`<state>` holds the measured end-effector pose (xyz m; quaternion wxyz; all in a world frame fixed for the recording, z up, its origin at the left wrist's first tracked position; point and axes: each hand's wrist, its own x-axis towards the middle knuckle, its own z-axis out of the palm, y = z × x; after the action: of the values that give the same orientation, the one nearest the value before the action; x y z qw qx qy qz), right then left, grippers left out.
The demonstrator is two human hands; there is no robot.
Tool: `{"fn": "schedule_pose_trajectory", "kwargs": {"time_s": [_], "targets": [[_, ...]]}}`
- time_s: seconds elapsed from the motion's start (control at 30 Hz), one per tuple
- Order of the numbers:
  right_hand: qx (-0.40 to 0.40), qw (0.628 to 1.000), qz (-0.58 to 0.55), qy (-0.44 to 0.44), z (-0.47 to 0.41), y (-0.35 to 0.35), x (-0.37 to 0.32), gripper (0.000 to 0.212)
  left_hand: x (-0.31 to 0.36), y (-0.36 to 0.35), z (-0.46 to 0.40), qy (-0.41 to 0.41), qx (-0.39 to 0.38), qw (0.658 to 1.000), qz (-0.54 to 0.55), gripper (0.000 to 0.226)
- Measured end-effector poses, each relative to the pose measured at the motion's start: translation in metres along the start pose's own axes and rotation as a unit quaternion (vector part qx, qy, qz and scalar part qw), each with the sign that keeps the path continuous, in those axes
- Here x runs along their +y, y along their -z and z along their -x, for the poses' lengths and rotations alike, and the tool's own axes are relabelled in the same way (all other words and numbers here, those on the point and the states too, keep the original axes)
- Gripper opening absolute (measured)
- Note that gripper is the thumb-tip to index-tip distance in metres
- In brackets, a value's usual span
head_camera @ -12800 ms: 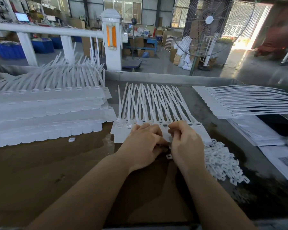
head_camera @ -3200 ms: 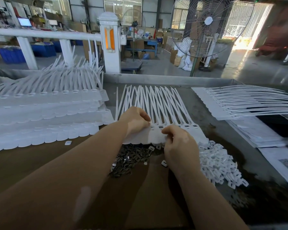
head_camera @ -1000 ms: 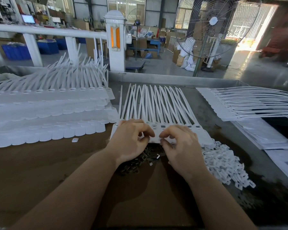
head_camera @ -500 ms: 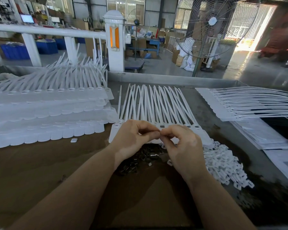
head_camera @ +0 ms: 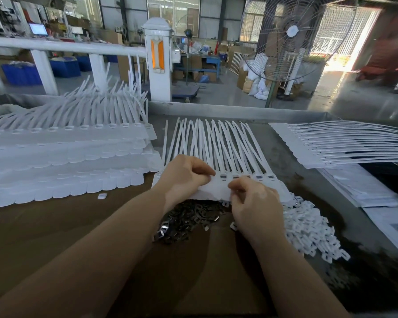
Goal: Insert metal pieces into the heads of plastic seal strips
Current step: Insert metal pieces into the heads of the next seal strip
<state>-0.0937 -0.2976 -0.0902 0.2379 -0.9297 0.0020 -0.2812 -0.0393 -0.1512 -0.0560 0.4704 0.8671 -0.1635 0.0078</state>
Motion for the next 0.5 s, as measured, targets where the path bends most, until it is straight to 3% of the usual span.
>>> {"fn": "schedule_pose_trajectory", "kwargs": {"time_s": [0.2,0.5], "targets": [[-0.007,1.0,0.002,0.0,0.001,0.002,-0.001,0.012,0.008,-0.005,-0.019,0.007,-0.009,0.998,-0.061,0.01],[-0.002,1.0,0.007,0.007,0.0,0.001,-0.001,0.011,0.009,-0.02,-0.042,0.063,-0.014,0.998,-0.01,0.004]]}}
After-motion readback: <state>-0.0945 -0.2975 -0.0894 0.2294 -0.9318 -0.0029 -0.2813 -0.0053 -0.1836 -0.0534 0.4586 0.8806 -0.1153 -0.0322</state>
